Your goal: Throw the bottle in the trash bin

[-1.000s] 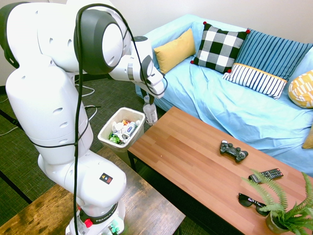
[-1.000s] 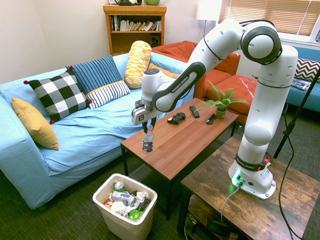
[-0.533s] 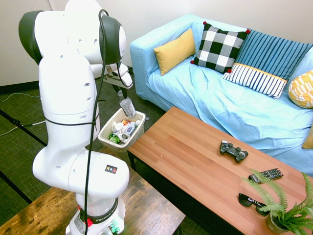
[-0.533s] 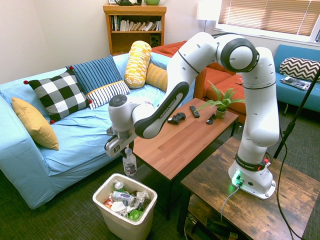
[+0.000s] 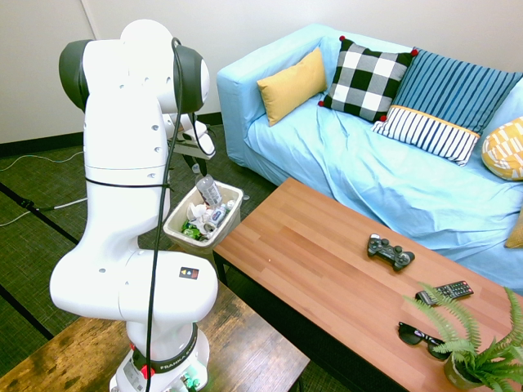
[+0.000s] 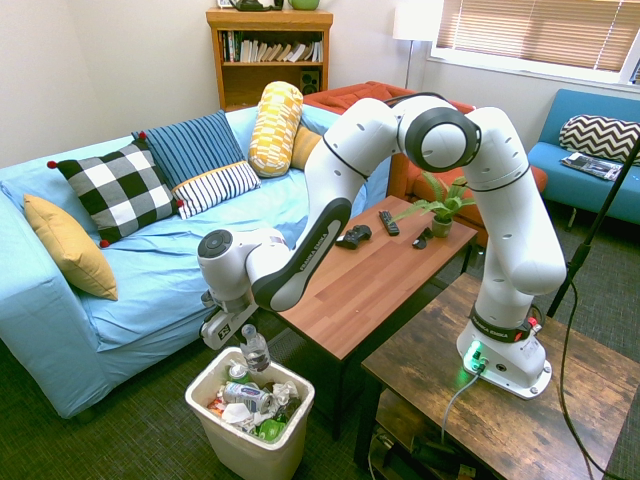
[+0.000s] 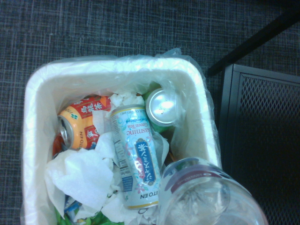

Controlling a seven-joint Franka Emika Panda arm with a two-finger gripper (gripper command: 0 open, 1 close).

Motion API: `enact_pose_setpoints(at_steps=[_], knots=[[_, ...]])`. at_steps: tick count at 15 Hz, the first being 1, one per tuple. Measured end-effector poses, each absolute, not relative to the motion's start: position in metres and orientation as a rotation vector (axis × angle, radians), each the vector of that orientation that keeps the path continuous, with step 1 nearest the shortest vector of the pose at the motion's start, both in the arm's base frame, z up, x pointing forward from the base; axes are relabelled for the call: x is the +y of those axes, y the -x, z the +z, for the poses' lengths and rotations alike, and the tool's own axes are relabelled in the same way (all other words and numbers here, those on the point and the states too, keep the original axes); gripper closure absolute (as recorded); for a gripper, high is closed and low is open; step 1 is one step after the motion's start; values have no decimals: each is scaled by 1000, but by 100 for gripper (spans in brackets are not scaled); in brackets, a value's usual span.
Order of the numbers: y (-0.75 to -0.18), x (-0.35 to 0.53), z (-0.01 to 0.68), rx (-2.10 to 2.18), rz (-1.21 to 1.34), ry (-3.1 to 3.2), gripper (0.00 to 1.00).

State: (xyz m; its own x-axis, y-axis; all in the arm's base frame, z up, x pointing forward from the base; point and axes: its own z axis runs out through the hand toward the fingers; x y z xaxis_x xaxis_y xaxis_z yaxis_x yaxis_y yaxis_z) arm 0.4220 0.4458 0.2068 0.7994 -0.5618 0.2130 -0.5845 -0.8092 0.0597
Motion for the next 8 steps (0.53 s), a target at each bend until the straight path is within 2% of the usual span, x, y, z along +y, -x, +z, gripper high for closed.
enact_pose_setpoints(at_steps=[8], knots=[[-435, 431, 208, -962, 264, -2848, 0]])
